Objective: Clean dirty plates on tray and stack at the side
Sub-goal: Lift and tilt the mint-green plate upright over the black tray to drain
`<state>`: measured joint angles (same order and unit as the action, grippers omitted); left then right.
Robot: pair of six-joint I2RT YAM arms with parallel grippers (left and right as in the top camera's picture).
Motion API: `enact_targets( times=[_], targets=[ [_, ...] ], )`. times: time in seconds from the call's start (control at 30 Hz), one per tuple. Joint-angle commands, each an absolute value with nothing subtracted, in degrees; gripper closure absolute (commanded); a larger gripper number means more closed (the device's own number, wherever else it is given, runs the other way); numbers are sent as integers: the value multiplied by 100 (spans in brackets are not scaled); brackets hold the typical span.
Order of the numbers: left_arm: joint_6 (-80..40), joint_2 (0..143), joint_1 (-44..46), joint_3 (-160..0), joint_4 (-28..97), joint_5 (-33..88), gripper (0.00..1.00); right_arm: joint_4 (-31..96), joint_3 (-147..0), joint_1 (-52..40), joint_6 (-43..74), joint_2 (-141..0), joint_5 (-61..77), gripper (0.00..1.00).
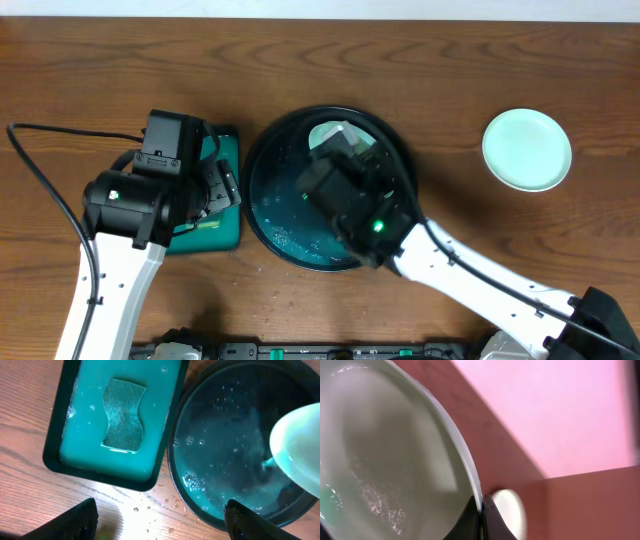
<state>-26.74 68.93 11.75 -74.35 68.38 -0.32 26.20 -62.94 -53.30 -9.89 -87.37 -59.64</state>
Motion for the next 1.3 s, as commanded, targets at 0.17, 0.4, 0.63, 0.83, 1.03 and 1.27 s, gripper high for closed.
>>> enact_targets(
  times=[0.17,0.4,0.63,0.83,1.03,1.27],
  targets=[
    [-2661,7065,1192,-7413,6851,-47,18,2364,-6449,-5865,-2521,-8709,-8058,99],
    [-2661,7166,1192,-7411,6851,-47,19,2357,-6449,-6034,-2849,-8711,-8429,99],
    [-2661,7229,1192,-7411,6851,-47,18,2285,-6449,-6436,-3122,-8711,-8530,99],
    [-2661,7229,1192,-7411,6853,-47,18,2222,-6447,-6429,-3177,-8713,-8460,99],
    [-2661,7229,1192,-7411,6897,-45,18,2036,-6442,-6705,-3162,-8665,-8814,99],
    [-2659,7229,1192,-7411,6895,-47,18,2106,-6436,-6632,-2591,-8709,-8626,99]
  ],
)
